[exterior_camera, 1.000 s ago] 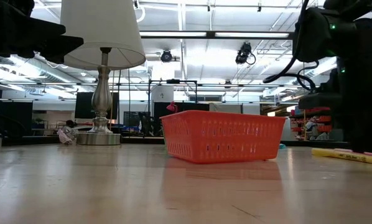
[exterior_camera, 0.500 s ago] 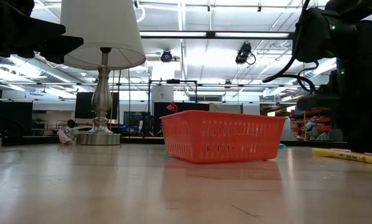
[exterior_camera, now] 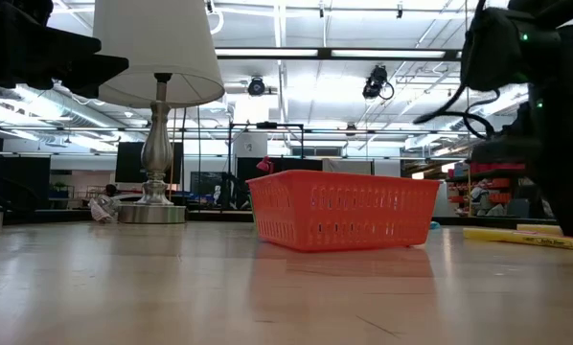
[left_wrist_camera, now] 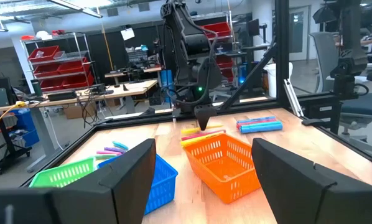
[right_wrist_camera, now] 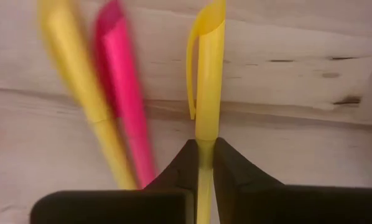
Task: Pick & Place Markers
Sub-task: Put the right yellow pen into the blue bin
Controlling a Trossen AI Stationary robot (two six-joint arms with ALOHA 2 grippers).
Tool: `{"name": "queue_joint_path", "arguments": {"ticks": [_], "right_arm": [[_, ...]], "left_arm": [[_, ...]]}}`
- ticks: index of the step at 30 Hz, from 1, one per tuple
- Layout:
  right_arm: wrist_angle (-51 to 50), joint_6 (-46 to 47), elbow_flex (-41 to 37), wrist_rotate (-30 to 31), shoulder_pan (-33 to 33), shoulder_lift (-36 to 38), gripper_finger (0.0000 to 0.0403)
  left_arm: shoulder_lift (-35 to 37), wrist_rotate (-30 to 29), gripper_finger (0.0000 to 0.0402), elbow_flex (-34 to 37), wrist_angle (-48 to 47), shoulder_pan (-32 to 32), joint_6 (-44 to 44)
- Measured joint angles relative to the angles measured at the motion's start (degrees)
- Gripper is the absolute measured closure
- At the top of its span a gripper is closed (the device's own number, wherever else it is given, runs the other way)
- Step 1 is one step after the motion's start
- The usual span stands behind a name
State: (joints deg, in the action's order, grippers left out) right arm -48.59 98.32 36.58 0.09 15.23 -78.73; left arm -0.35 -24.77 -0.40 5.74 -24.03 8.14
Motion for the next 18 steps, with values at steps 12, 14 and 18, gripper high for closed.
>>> {"name": "queue_joint_path", "arguments": {"ticks": [12, 14, 18], "right_arm": [[-13.0, -9.3, 6.1, 0.3, -0.7, 4.8, 0.0381], [-16.9, -12.1, 8.3, 0.4, -1.1, 4.8, 0.0381], [-21.4, -17.9, 12.6, 0.5, -1.8, 4.8, 0.0381]], "left_arm": [[0.0, 0.0, 0.0129, 0.0, 0.0, 0.0, 0.0], [0.0, 0.0, 0.0129, 0.0, 0.0, 0.0, 0.0], [0.0, 0.0, 0.0129, 0.0, 0.0, 0.0, 0.0]]}}
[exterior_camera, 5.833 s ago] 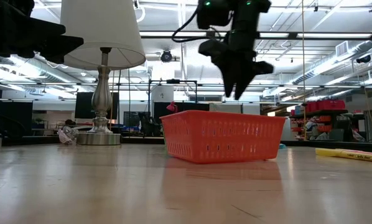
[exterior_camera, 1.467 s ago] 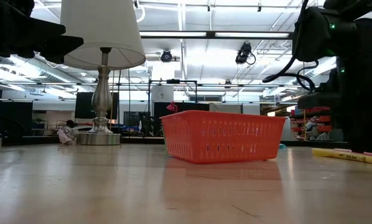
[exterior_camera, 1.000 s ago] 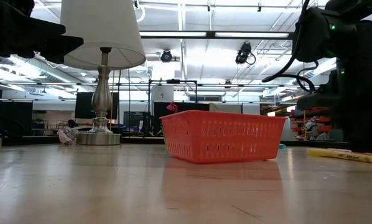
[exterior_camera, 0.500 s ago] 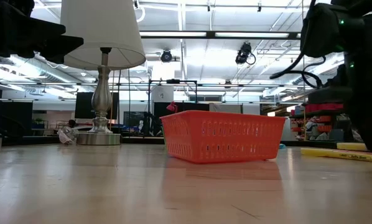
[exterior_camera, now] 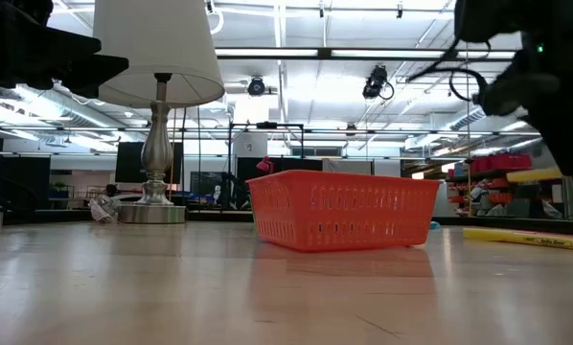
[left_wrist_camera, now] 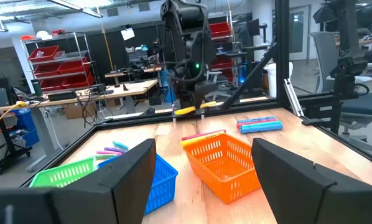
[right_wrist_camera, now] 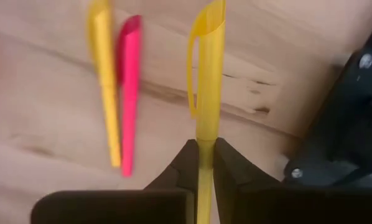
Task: Pick & Place Markers
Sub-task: Put the right yellow pen into the blue bin
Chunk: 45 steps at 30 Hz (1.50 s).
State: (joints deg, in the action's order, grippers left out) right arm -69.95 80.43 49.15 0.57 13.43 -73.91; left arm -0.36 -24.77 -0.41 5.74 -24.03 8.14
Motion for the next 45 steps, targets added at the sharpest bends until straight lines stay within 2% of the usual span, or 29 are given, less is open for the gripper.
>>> {"name": "queue_joint_path", "arguments": {"ticks": [5, 9, 26, 35, 45], "right_arm": [[-1.9, -9.2, 4.2, 1.1, -0.6, 0.0, 0.0381], [-1.8, -20.6, 6.3, 1.1, -0.7, 0.0, 0.0382], [-1.8, -65.4, 6.7, -0.4, -0.6, 0.0, 0.0382], [-1.9, -79.2, 6.7, -0.5, -0.6, 0.0, 0.0382], [-1.7, -85.7, 6.7, 0.5, -2.4, -0.8, 0.0382]], "left_arm": [[0.0, 0.0, 0.0129, 0.0, 0.0, 0.0, 0.0], [0.0, 0.0, 0.0129, 0.0, 0.0, 0.0, 0.0], [0.0, 0.0, 0.0129, 0.0, 0.0, 0.0, 0.0], [0.0, 0.0, 0.0129, 0.0, 0.0, 0.0, 0.0], [0.0, 0.0, 0.0129, 0.0, 0.0, 0.0, 0.0]]}}
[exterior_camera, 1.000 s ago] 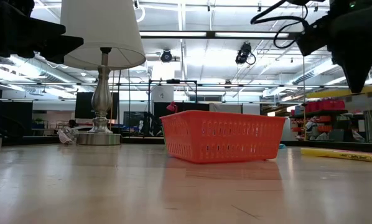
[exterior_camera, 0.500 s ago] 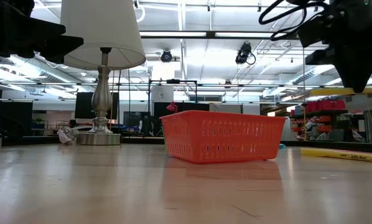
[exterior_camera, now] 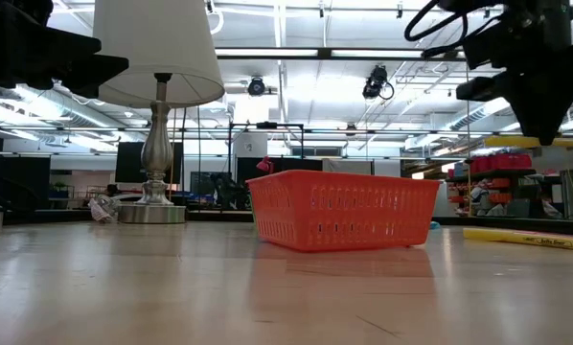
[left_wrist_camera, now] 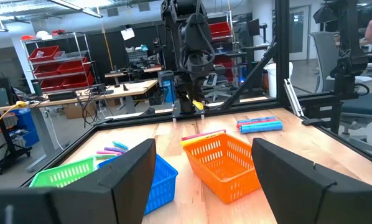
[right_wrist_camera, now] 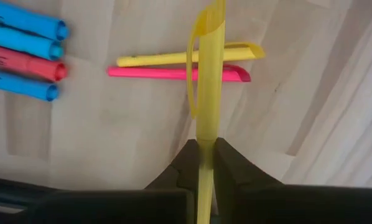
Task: Pick & Place Markers
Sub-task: Put the right yellow pen into the blue bin
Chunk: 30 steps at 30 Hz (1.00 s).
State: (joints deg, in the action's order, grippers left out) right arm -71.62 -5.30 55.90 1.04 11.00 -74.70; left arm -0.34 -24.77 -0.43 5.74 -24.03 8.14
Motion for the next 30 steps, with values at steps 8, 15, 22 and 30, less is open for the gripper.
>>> {"name": "queue_joint_path", "arguments": {"ticks": [8, 15, 22, 30], "right_arm": [[0.1, -5.4, 3.9, 0.0, -3.1, -3.5, 0.0382], [0.8, -10.8, 9.3, 1.0, -5.9, -8.7, 0.0382], [1.1, -14.9, 15.9, 3.2, -9.3, -14.9, 0.0382], [1.0, -20.4, 23.9, 3.1, -12.9, -22.1, 0.0382]], "left_arm": [[0.0, 0.0, 0.0129, 0.0, 0.0, 0.0, 0.0], [0.0, 0.0, 0.0129, 0.0, 0.0, 0.0, 0.0], [0.0, 0.0, 0.0129, 0.0, 0.0, 0.0, 0.0], [0.0, 0.0, 0.0129, 0.0, 0.0, 0.0, 0.0]]}}
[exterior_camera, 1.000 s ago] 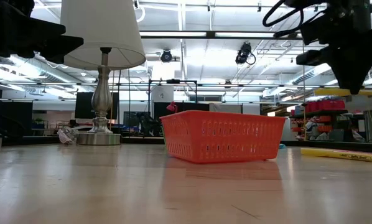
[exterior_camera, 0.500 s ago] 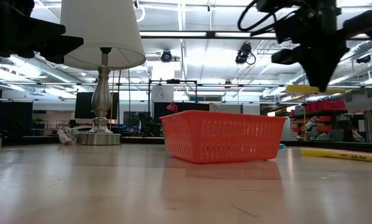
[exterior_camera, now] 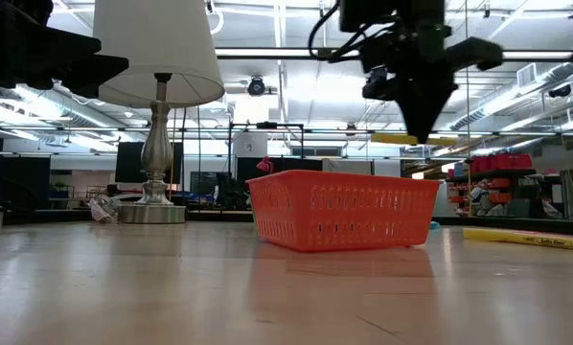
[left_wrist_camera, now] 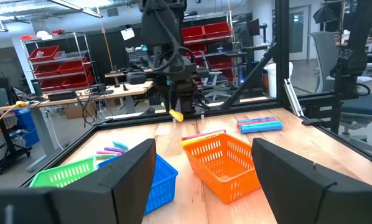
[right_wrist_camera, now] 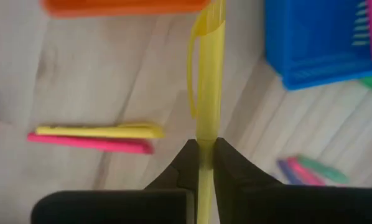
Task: Pick & Place Markers
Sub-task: Put the right yellow pen into the blue bin
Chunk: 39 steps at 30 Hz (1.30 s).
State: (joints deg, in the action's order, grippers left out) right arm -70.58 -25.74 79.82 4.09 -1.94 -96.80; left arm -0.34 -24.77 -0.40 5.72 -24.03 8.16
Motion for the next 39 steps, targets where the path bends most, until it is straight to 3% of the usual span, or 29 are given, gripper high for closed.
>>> {"name": "queue_joint_path", "arguments": {"ticks": [23, 39], "right_arm": [[-2.7, -13.6, 25.6, 0.0, -9.7, -20.6, 0.0382], [-1.3, -18.4, 28.7, 0.0, -10.0, -24.4, 0.0382]], "left_arm": [[0.0, 0.0, 0.0129, 0.0, 0.0, 0.0, 0.0], [0.0, 0.0, 0.0129, 0.0, 0.0, 0.0, 0.0]]}}
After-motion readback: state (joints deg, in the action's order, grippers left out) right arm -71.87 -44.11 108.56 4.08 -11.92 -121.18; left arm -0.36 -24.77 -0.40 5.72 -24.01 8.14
